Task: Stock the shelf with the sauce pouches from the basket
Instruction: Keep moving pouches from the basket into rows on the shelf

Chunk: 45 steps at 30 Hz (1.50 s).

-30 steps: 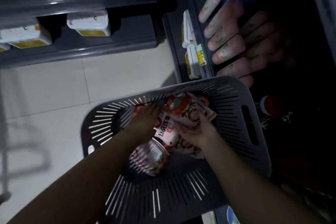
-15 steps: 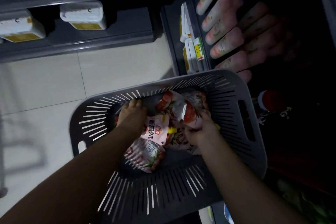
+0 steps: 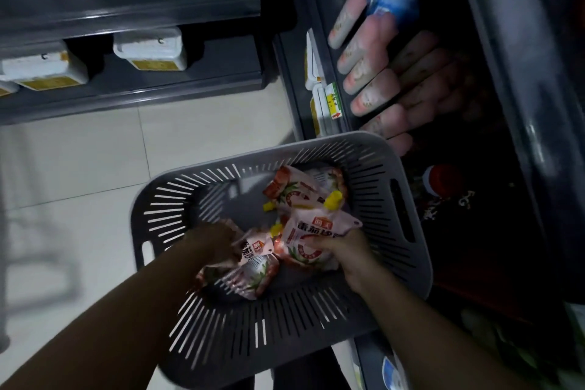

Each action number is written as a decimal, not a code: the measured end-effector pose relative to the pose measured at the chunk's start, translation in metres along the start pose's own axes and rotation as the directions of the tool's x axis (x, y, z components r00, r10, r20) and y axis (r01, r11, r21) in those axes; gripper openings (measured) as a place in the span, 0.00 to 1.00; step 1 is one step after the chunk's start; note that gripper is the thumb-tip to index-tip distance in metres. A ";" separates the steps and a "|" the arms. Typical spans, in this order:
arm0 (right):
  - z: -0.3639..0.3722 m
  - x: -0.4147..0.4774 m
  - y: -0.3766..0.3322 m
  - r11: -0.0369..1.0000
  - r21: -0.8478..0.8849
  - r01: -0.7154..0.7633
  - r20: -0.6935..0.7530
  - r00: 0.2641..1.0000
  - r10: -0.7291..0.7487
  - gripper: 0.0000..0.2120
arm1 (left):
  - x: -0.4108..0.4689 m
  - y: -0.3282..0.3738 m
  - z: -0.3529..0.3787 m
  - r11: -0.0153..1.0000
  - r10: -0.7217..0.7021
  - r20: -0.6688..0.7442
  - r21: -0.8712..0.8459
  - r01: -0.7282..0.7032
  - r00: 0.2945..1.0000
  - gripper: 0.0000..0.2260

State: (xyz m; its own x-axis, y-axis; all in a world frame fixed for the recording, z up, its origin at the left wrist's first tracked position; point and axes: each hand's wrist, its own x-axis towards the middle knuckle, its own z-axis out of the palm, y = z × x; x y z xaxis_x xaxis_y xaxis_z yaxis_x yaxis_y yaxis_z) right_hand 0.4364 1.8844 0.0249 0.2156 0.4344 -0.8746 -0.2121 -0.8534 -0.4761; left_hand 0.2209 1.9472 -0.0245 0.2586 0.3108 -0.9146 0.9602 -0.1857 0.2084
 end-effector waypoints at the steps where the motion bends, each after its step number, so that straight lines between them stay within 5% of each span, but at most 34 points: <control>1: -0.003 -0.001 -0.001 0.999 -0.033 0.023 0.002 1.000 -0.023 0.14 | -0.003 -0.004 0.004 0.989 -0.022 0.045 -0.146 0.029 0.999 0.22; 3: -0.010 -0.002 -0.003 0.998 -0.043 0.048 0.016 0.999 -0.047 0.13 | -0.014 -0.006 0.006 0.869 -0.010 0.074 -0.493 0.045 0.997 0.17; 6: -0.019 -0.007 -0.010 0.997 -0.067 0.046 0.052 0.998 -0.042 0.11 | -0.039 0.000 0.000 0.554 0.076 0.067 -0.833 0.014 0.995 0.12; 9: -0.023 -0.016 -0.017 0.996 -0.081 0.048 0.080 0.996 -0.042 0.12 | -0.061 0.007 -0.012 0.381 0.111 -0.015 -0.923 -0.057 0.994 0.11; 12: -0.022 -0.025 -0.025 0.999 -0.010 0.051 0.126 0.991 -0.049 0.13 | -0.077 0.013 -0.017 0.217 0.152 -0.036 -0.974 -0.069 0.988 0.31; 15: -0.021 -0.035 -0.038 0.994 0.104 0.034 0.215 0.975 -0.056 0.10 | -0.094 0.025 -0.021 0.101 0.204 -0.071 -0.991 -0.093 0.976 0.27; 21: -0.028 -0.060 -0.063 0.996 0.088 0.032 0.364 0.929 -0.062 0.20 | -0.118 0.043 -0.025 0.059 0.191 -0.129 -0.988 -0.142 0.973 0.18; 26: -0.030 -0.085 -0.077 0.988 0.048 0.146 0.347 0.925 -0.154 0.10 | -0.142 0.046 -0.043 0.115 0.215 -0.174 -0.973 -0.202 0.961 0.22; 38: -0.014 -0.192 -0.116 0.885 0.221 0.411 0.160 0.880 -0.448 0.08 | -0.240 0.050 -0.127 0.288 0.362 -0.362 -0.833 -0.473 0.859 0.17; 42: -0.015 -0.248 -0.126 0.819 0.295 0.493 0.119 0.831 -0.543 0.18 | -0.283 0.061 -0.150 0.293 0.393 -0.429 -0.780 -0.553 0.813 0.09; 45: -0.019 -0.283 -0.126 0.761 0.334 0.556 0.027 0.802 -0.597 0.14 | -0.308 0.078 -0.162 0.263 0.448 -0.452 -0.758 -0.596 0.772 0.10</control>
State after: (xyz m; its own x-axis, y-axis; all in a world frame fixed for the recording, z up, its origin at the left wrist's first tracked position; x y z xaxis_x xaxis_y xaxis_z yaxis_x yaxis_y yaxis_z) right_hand 0.4206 1.8636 0.3343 0.2736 0.8657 -0.4191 -0.3599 -0.3119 -0.8793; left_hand 0.2334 1.9885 0.3296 0.6769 0.5778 -0.4560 0.1779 0.4728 0.8630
